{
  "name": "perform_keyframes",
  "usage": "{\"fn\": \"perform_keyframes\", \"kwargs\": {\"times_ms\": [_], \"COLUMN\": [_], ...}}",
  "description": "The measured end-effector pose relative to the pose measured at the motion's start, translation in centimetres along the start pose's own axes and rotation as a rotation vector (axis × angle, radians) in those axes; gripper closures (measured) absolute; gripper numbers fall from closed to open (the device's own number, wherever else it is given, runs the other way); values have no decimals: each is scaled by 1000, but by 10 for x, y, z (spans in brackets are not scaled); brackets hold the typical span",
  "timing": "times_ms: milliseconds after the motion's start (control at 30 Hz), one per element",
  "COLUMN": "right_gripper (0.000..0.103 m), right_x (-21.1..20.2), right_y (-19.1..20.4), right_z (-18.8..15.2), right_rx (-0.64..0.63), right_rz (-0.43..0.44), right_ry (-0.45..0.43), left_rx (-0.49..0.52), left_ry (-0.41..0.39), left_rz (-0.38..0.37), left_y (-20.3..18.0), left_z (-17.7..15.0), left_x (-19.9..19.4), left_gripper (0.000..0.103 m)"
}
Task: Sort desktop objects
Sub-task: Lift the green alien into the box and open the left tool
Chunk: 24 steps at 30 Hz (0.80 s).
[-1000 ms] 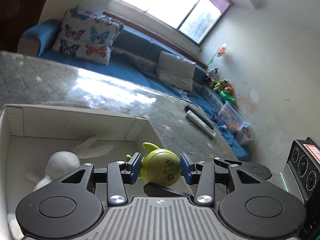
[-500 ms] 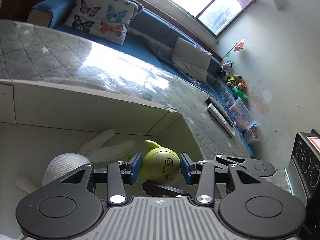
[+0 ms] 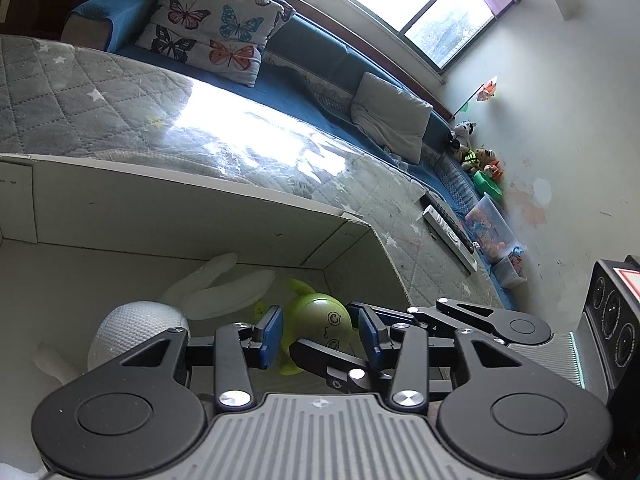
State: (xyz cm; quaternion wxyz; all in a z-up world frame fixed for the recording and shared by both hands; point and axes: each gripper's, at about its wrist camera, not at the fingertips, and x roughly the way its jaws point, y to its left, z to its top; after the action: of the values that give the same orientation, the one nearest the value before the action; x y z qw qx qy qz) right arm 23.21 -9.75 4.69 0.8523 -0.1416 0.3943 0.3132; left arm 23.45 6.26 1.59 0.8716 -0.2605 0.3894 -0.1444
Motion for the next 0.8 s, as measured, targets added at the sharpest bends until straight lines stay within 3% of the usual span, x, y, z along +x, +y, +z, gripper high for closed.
{"fn": "perform_keyframes", "kwargs": {"times_ms": [333, 800], "right_gripper": [52, 38], "right_x": [-18, -83], "right_y": [1, 13], "right_z": [-3, -28], "right_rx": [22, 37], "right_rz": [4, -8], "right_ry": [-39, -158], "left_rx": [32, 106], "left_ry": [-31, -103], "left_rz": [23, 38], "left_y": [-10, -41], "left_z": [-5, -31], "left_x": [-14, -55], "left_gripper": [59, 59]}}
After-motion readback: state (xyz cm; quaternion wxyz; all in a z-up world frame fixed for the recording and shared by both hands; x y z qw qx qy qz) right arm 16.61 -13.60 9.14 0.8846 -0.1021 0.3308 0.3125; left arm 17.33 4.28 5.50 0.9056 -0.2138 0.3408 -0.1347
